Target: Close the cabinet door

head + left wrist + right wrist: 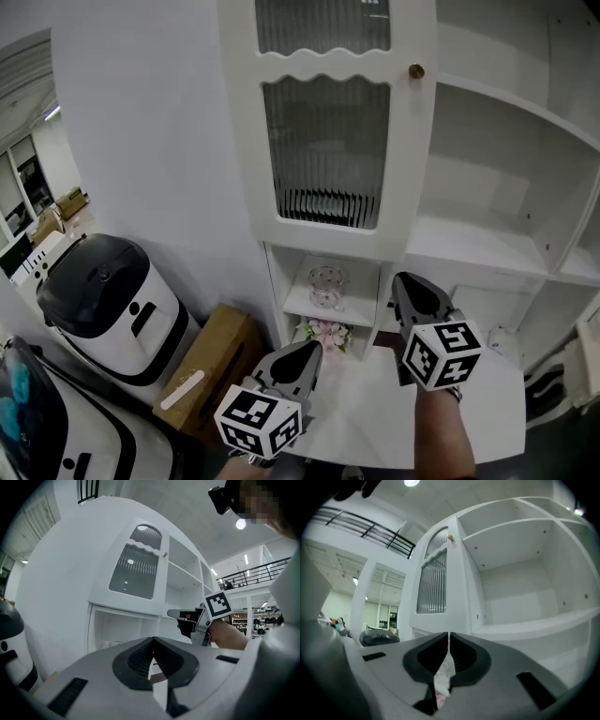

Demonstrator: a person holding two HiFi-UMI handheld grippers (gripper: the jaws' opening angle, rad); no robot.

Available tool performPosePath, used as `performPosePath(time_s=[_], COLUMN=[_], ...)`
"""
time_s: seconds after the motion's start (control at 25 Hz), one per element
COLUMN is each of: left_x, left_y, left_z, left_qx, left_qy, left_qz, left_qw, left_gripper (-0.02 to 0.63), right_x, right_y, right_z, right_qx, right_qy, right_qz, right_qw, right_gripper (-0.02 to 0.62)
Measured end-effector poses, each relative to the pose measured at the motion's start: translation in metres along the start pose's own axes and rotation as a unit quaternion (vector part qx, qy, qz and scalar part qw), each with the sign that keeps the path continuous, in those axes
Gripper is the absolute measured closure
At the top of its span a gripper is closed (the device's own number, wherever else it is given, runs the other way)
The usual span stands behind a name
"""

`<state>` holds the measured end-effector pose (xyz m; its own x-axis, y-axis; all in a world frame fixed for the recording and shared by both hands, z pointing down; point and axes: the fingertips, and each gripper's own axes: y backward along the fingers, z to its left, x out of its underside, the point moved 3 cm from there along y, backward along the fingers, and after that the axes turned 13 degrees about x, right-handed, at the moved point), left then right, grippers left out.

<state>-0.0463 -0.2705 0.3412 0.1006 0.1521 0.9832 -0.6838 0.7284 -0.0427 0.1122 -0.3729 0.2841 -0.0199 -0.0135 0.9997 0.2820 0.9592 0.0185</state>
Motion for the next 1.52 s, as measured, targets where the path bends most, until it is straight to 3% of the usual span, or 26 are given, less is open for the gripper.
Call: performPosePath(time_s=[0.12, 0.56, 1.12, 1.52], left_x=[0.000, 0.008, 0.015, 0.020], left_y=[0.011, 0.056, 0.104, 0.126], left_z=[-0.005, -0.009, -0.026, -0.044], left_qx=[0.015, 0.055, 0.091, 0.100], left_qy=[-0.001, 0.004, -0.008, -0.009], left_qz=[0.002, 0.006, 0.020, 0.022], left_qw=[0.9999, 0.9985, 0.9956, 0.9947], left_gripper=[0.601, 0.601, 0.601, 0.601], right_x=[0.006, 0.023, 0.035, 0.043], right_y=[0.023, 0.089, 0.149, 0.184], right_z=[0.012, 0.062, 0.105, 0.129], right_qx=[-0.017, 0.002, 0.026, 0.018], right_qy=[-0.039, -0.016, -0.025, -0.015], right_qz=[0.009, 0.019, 0.018, 0.025], right_qw=[0.999, 1.000, 0.999, 0.999], right_gripper=[0.583, 0.586, 0.589, 0.591])
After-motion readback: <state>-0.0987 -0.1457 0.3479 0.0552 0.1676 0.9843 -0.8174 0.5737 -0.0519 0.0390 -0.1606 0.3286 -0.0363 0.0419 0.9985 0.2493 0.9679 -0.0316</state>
